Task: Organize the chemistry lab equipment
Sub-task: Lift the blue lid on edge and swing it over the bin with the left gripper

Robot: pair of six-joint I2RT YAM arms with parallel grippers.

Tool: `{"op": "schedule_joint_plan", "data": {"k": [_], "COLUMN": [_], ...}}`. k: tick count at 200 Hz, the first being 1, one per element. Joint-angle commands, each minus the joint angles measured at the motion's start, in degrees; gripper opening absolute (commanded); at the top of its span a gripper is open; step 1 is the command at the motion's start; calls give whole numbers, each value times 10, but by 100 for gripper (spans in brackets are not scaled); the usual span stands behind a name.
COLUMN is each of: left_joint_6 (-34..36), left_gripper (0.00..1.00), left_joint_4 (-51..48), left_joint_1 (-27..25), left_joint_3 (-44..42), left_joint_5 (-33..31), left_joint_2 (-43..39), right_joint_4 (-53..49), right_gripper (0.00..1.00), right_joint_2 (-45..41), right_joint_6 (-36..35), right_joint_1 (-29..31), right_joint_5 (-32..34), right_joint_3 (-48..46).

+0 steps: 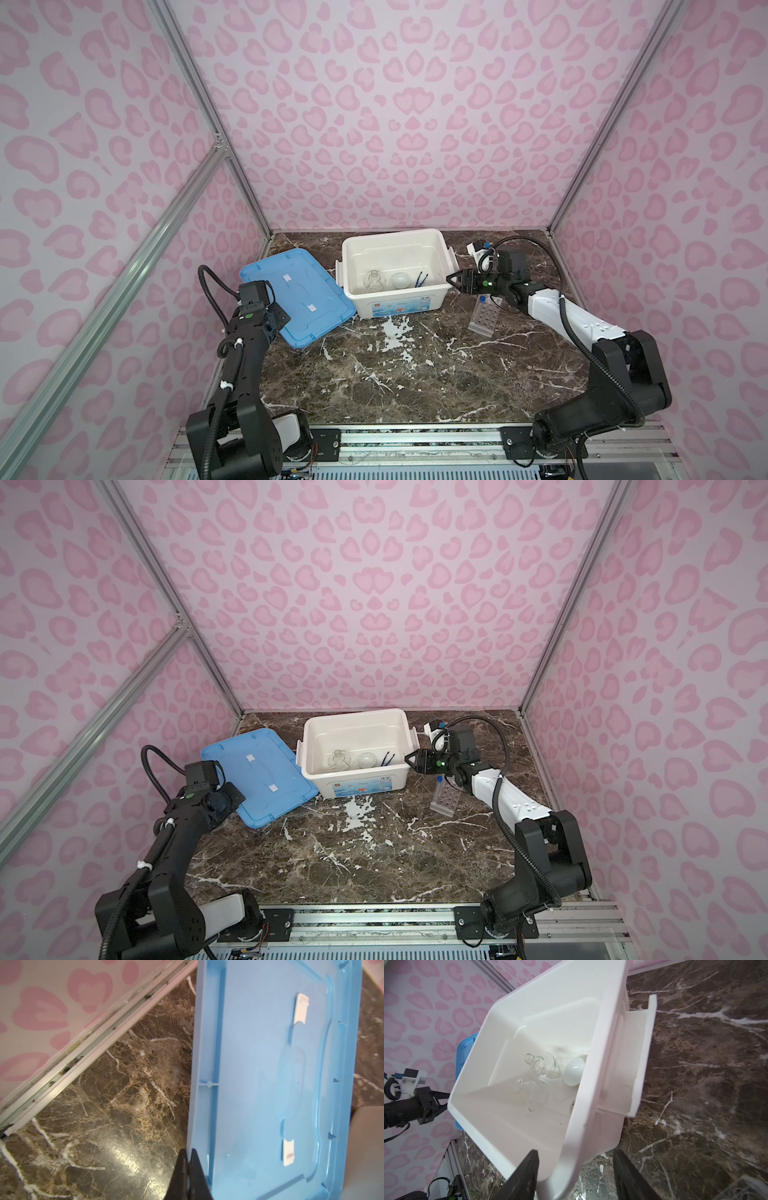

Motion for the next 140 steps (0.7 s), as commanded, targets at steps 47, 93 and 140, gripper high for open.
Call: {"op": "schedule_joint_plan", "data": {"k": [47,93,140], "left_joint_6": [17,24,25], "left_gripper": [5,4,5], "left_joint_4": [-69,-86,-97], "left_joint_1": [-4,-4,-5], "left_joint_3": [58,83,119], "left_joint_5": [-60,-88,-94], "left_joint_2": [-80,-88,-120], "right_joint_4": [8,4,4], "right_gripper": [59,59,59], "right_joint_2": [-1,8,9], "right_joint_6": [7,6,6], "right_joint_1": [1,1,1], "right_joint_5": [-3,-6,-5], "right_joint_3": [10,17,16]}}
